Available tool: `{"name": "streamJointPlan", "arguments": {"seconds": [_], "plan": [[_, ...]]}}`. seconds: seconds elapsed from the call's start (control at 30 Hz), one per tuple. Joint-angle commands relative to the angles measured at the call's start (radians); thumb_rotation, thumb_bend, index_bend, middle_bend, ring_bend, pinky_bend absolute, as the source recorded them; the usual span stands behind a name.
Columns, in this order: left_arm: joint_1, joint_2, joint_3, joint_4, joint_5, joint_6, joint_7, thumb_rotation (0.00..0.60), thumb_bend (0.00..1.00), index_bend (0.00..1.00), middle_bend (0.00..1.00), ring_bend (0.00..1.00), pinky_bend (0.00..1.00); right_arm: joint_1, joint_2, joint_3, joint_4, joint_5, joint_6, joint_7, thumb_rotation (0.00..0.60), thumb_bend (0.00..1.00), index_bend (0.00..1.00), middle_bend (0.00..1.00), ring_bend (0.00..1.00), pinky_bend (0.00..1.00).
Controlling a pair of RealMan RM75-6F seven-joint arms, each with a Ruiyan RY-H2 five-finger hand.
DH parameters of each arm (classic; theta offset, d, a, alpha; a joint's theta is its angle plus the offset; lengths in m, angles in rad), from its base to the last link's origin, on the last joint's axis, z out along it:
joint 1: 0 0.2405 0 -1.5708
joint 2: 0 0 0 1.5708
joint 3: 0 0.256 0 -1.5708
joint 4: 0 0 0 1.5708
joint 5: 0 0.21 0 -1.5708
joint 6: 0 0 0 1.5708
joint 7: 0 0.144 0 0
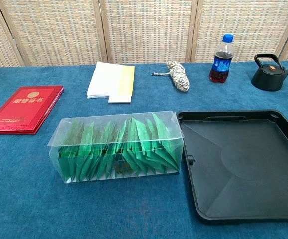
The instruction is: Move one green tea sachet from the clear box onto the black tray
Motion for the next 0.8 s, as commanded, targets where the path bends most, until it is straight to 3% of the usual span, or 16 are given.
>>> {"name": "streamJointPlan", "arguments": {"seconds": [0.03,0.23,0.37,0.63,0.8], "plan": [[0.001,-0.001,0.000,0.002,0.002,0.001,-0.001,0.600,0.07,0.00,0.00,0.00,0.00,0.000,0.001,-0.001,0.000,-0.003,0.002,0.000,0.600,0.00,0.00,0.00,0.00,0.00],[-0.004,-0.001,-0.002,0.006,0.005,-0.004,-0.009,0.600,0.07,0.00,0.00,0.00,0.00,0.015,0.004,-0.009,-0.009,-0.034,-0.017,0.010,0.600,0.00,0.00,0.00,0.00,0.00],[-0.013,-0.010,-0.010,0.021,-0.004,-0.013,-0.019,0.600,0.07,0.00,0.00,0.00,0.00,0.071,-0.001,-0.011,-0.003,-0.117,-0.055,0.012,0.600,0.00,0.00,0.00,0.00,0.00],[-0.021,-0.013,-0.018,0.018,-0.026,-0.026,-0.007,0.600,0.07,0.00,0.00,0.00,0.00,0.242,0.079,-0.005,-0.144,-0.219,-0.262,0.144,0.600,0.00,0.09,0.00,0.00,0.00],[-0.023,-0.017,-0.021,0.016,-0.040,-0.029,0.003,0.600,0.07,0.00,0.00,0.00,0.00,0.361,0.093,0.026,-0.239,-0.212,-0.418,0.154,0.600,0.00,0.13,0.00,0.00,0.00]]}}
